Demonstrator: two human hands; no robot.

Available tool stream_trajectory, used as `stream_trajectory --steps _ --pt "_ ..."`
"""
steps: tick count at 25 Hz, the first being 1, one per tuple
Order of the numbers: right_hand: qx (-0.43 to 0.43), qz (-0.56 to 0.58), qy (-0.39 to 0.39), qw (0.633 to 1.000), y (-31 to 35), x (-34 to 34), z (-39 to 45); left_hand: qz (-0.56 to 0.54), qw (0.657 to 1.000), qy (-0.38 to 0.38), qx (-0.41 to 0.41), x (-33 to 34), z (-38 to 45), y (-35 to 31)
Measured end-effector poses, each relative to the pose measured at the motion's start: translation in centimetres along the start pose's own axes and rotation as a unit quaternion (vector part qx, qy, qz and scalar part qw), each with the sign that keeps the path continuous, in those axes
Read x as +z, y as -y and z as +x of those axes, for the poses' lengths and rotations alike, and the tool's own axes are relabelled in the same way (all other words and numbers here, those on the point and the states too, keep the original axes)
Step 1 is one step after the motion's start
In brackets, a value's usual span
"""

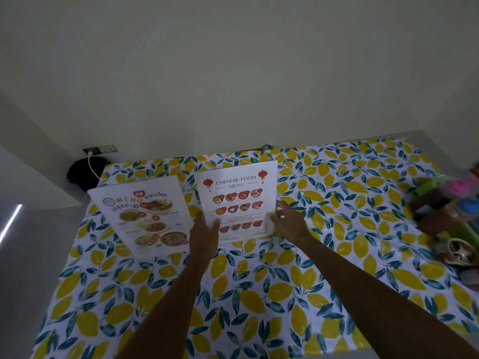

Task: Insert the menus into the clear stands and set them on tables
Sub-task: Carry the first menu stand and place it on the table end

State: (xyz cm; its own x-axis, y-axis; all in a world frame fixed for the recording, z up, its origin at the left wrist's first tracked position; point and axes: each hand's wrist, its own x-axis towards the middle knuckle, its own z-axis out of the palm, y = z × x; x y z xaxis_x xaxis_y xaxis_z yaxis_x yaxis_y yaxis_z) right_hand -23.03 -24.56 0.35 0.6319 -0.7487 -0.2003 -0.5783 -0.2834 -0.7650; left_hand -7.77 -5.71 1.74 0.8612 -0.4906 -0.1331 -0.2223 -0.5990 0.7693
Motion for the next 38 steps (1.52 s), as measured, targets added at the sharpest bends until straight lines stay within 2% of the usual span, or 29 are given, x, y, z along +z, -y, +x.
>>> stream_trajectory --steps 2,7,14,19,24,28,32,38 --pt "0.003 0.005 -0.025 1.0 -0.2 0.4 0.5 0.018 1.0 -0.011 0.017 -0.2 1.0 0.2" --pt "-0.006 0.016 -0.069 0.997 -0.1 -1.4 2.3 -0.015 0.999 0.016 0.038 -0.7 3.7 -2.3" --pt "-0.032 0.026 -0.153 0.987 -0.2 -12.3 5.9 -0.03 0.989 0.045 0.139 3.4 7.8 -13.2" --pt "-0.057 0.005 -0.204 0.977 -3.8 -23.4 9.1 -0.024 0.978 0.046 0.202 10.8 9.1 -22.2" --pt "-0.048 -0.02 -0.221 0.974 -10.8 -34.6 14.5 -0.018 0.98 0.062 0.19 21.5 8.8 -32.0" --pt "-0.062 -0.043 -0.227 0.971 -16.0 -41.6 18.8 -0.017 0.981 0.07 0.179 29.5 9.6 -37.0" --pt "-0.056 -0.041 -0.214 0.974 -21.1 -46.9 23.2 -0.018 0.983 0.08 0.165 36.1 10.9 -41.3" --pt "-0.031 -0.028 -0.21 0.977 -27.0 -50.8 29.1 0.034 0.982 0.086 0.163 43.7 13.5 -45.3"
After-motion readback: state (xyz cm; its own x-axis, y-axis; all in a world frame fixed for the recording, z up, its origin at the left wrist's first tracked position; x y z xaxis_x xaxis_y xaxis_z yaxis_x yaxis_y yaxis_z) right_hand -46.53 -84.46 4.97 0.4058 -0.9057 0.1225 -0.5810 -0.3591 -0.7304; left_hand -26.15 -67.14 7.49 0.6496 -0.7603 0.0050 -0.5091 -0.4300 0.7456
